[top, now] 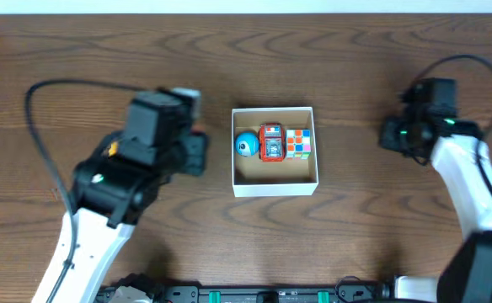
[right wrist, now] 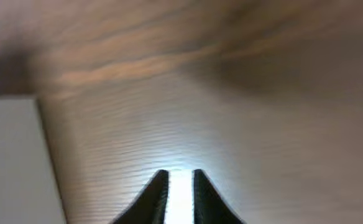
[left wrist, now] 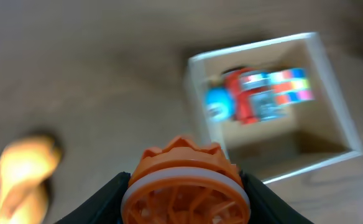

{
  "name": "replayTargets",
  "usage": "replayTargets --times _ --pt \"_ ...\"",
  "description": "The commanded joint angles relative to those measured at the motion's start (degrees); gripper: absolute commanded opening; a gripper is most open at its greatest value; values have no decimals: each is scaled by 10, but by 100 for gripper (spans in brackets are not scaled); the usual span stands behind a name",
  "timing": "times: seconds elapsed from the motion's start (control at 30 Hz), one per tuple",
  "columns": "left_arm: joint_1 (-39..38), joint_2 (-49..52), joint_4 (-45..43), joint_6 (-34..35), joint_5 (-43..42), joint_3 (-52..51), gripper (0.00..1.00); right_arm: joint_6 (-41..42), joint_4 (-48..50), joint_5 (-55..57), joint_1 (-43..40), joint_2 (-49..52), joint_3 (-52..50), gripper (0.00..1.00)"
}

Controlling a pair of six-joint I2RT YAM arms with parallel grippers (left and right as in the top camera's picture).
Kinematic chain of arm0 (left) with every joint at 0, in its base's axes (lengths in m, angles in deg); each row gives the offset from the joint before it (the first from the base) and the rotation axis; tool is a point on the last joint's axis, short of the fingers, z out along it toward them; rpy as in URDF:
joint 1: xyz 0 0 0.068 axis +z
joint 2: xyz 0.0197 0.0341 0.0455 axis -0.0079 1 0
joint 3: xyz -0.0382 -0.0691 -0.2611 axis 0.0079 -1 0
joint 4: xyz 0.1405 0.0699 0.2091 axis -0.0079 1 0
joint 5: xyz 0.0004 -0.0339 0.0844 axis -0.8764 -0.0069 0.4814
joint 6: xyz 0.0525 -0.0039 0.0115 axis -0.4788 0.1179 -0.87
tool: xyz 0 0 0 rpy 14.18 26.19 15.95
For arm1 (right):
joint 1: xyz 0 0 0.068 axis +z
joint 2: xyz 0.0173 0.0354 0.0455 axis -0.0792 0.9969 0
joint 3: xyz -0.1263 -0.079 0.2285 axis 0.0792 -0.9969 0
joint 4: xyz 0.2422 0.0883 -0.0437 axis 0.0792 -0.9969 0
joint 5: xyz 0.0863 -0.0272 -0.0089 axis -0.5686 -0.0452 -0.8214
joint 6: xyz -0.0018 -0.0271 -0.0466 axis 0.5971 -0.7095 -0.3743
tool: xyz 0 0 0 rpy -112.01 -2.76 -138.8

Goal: Pack container
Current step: 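Lift the orange toy with the left gripper and carry it over the box, then lower the orange toy into the box front corner and open the left gripper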

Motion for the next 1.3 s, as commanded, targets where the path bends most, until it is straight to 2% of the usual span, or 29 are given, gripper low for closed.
replayTargets --times 0.0,0.1,0.23,0.33,0.67,1.27 --pt "-53 51 -17 -62 -2 29 6 43 -13 61 -31 -56 14 24" --pt "-75 98 -50 -79 -3 31 6 43 -32 61 -50 -89 14 24" --pt "-85 169 -94 -105 -81 31 6 43 -52 61 -56 -115 14 24" --pt "-97 207 -116 -121 -104 31 6 43 -62 61 -56 -115 14 24" --pt "-171 285 -153 -203 -106 31 6 43 -71 60 -55 -114 14 24" --pt "-186 383 -177 -205 -106 31 6 43 -76 60 -54 -114 14 23"
